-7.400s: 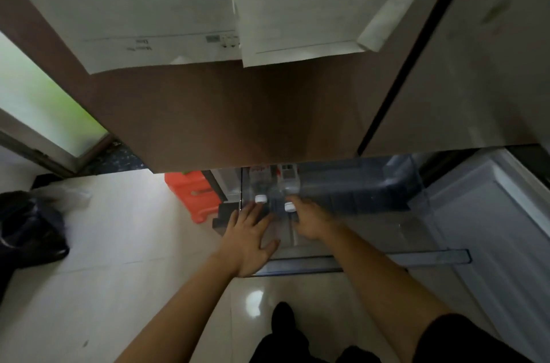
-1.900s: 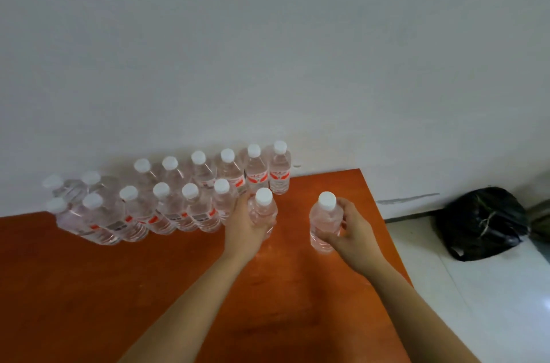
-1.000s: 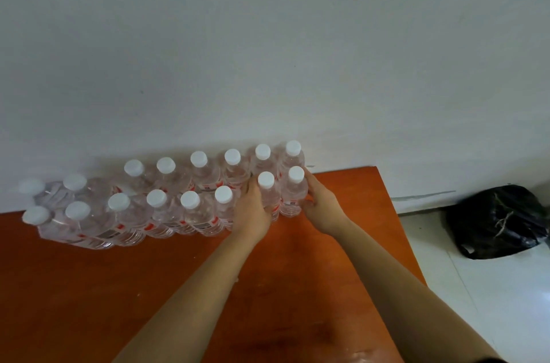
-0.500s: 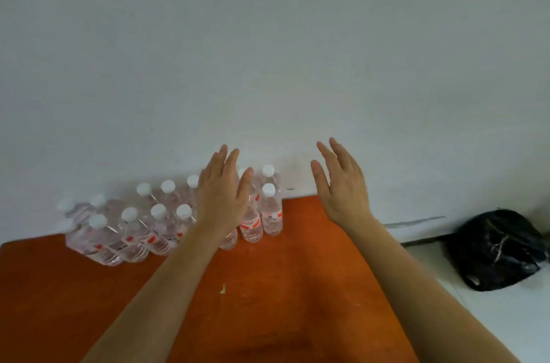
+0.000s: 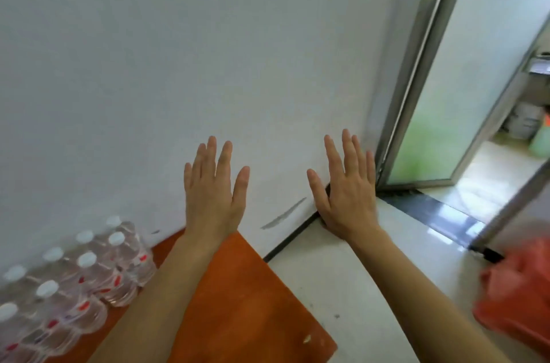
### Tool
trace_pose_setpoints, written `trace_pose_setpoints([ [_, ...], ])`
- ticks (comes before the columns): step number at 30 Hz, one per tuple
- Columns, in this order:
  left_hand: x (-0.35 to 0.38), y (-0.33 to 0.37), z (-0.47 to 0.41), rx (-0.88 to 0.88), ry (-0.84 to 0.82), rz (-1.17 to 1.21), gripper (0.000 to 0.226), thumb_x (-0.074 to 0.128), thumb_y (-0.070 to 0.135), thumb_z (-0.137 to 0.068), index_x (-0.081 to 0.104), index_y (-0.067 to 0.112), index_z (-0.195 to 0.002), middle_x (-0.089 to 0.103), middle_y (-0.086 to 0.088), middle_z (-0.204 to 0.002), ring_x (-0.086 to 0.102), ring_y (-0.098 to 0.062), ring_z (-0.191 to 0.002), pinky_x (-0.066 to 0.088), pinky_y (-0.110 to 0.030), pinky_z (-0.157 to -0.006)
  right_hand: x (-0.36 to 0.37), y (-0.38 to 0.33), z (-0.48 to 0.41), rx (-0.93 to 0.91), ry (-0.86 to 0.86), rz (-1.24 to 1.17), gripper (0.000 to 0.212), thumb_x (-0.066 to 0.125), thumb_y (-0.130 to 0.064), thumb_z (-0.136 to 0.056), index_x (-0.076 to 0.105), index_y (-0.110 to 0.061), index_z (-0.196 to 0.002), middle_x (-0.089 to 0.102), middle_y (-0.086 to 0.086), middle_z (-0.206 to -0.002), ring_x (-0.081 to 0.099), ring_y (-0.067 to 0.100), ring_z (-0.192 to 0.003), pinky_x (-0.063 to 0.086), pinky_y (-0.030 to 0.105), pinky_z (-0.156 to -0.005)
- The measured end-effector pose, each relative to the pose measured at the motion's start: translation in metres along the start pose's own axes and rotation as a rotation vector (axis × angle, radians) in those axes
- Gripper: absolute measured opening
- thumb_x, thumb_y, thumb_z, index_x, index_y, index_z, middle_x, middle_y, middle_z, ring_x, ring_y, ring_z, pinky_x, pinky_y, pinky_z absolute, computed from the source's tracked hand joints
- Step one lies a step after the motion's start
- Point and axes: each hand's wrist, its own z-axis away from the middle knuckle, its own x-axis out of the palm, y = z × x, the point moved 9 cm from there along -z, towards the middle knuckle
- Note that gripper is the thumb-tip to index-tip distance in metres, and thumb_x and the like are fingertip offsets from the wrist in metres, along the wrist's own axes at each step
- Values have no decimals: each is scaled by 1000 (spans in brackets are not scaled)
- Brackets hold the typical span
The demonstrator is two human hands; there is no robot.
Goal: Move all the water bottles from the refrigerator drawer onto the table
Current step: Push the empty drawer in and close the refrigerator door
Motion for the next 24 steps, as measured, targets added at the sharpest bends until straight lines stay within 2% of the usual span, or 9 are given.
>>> trace_pose_setpoints([
  [5,58,145,1,278,-145,110,69,11,60,-100,23,21,-156,15,-5,-165,9,-25,-152,5,-53,-122,-113,116,67,242,112,212,75,45,-50,-99,15,-19,-160,2,15,-167,1,29,-154,7,50,-124],
  [9,100,260,53,498,-301,207,65,17,53,-102,26,18,-156,15,-10,-165,12,-29,-151,8,-56,-120,-196,182,166,508,103,465,79,37,-60,-97,8,-22,-161,-6,13,-167,-5,30,-154,8,54,-123],
  [12,108,334,111,643,-368,317,62,24,52,-102,27,18,-155,17,-11,-164,14,-29,-151,9,-57,-120,-257,206,236,656,116,604,81,33,-65,-97,6,-25,-161,-7,14,-167,-6,32,-154,4,56,-122],
  [16,101,417,189,800,-451,457,66,21,55,-101,22,21,-157,11,-8,-165,8,-27,-152,7,-56,-120,-335,222,320,818,170,726,82,24,-70,-96,9,-21,-160,-7,14,-166,-5,32,-154,4,58,-121],
  [20,89,491,258,917,-487,509,68,23,58,-99,20,24,-157,10,-6,-166,6,-24,-152,6,-55,-121,-403,242,395,941,248,761,89,36,-67,-93,5,-17,-159,-4,16,-166,-4,33,-154,6,60,-121],
  [24,92,550,322,946,-505,510,67,21,59,-98,18,25,-156,10,-5,-165,5,-25,-152,6,-53,-121,-459,271,466,1006,287,746,100,47,-66,-89,-2,-14,-160,-6,16,-166,-4,33,-154,4,59,-121],
])
